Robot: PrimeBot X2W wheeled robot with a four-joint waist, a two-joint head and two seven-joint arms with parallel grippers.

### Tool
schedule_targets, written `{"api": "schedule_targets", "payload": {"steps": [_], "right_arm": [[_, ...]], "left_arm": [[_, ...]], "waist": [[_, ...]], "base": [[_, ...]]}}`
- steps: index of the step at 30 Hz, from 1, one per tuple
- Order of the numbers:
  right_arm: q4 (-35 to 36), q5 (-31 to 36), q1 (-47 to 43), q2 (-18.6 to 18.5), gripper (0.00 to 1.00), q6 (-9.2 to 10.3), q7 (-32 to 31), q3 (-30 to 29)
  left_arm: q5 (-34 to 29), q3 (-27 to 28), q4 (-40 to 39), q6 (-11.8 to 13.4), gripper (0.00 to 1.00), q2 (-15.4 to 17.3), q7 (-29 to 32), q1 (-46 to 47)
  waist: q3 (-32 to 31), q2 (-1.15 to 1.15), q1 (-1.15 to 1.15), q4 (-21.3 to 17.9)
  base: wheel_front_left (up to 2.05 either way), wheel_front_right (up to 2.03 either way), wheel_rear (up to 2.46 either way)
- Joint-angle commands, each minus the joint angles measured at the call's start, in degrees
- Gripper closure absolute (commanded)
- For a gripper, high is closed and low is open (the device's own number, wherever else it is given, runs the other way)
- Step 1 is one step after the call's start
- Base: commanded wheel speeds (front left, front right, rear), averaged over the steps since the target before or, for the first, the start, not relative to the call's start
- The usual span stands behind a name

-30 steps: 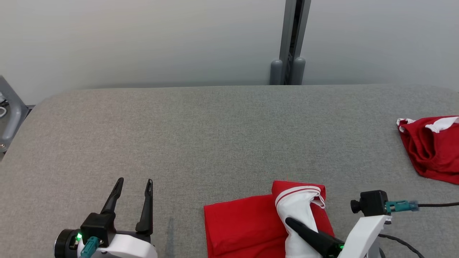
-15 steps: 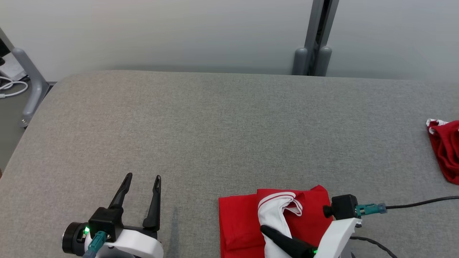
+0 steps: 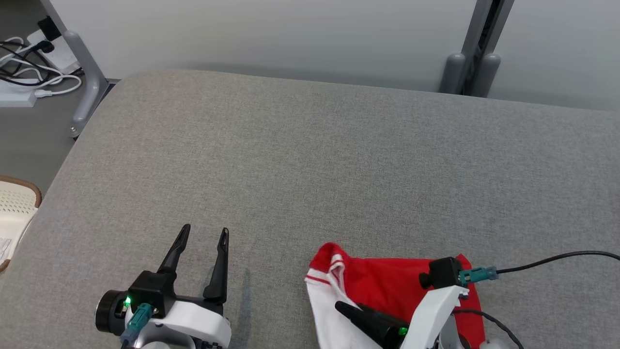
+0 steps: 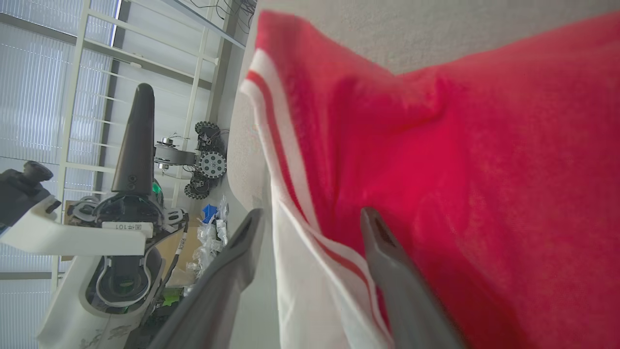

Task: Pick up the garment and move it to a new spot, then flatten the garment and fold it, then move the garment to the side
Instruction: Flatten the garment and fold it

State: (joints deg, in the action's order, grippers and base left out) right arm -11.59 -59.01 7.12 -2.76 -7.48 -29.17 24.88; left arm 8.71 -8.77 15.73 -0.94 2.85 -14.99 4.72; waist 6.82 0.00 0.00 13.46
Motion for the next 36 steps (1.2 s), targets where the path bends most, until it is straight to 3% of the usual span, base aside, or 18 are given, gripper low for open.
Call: {"api": "schedule_targets", "payload": {"steps": [1,13,21,24,30,33,36], "right_arm": [[0.25,-0.15,0.64,-0.31,0.00,-0.03,0.26,0.10],[6.85,2.01,1.95,-0.30,0.00,-0.03,-0.70,-3.39],[16.28,14.57,4.17,-2.86,0.00,-0.03,0.46,-9.61],[19.43,21.49,5.55,-6.92,0.00,-0.03,4.42,-9.64],[20.11,33.85,6.68,-14.20,0.00,-0.03,18.16,-9.36],[18.25,39.67,4.95,-16.03,0.00,-0.02,25.23,-9.92],[15.79,43.79,2.44,-15.02,0.00,-0.02,31.38,-12.16]], "left_arm": [[0.59,-0.02,0.11,0.43,0.00,0.16,-0.20,0.48],[1.08,0.35,0.08,0.90,0.00,0.18,-0.20,0.41],[0.04,1.83,-1.07,0.53,0.00,0.17,-0.20,-0.45],[-0.31,2.22,-1.92,0.26,0.00,0.17,-0.20,-0.45],[-0.06,2.88,-4.27,0.26,0.00,0.17,-0.20,-0.74],[-0.01,3.02,-6.00,0.35,0.00,0.18,-0.20,-1.08],[-0.18,3.30,-7.66,0.63,0.00,0.18,-0.20,-1.87]], "waist": [[-0.10,0.00,0.00,-0.05],[-1.34,0.00,0.00,-1.98],[-3.20,0.00,0.00,-4.73],[-3.55,0.00,0.00,-5.87],[-4.30,0.00,0.00,-7.81],[-4.75,0.00,0.00,-8.55],[-5.36,0.00,0.00,-9.24]], "base": [[0.00,0.00,0.00],[0.00,0.00,0.00],[0.00,0.00,0.00],[0.00,0.00,0.00],[0.00,0.00,0.00],[0.00,0.00,0.00],[0.00,0.00,0.00]]}}
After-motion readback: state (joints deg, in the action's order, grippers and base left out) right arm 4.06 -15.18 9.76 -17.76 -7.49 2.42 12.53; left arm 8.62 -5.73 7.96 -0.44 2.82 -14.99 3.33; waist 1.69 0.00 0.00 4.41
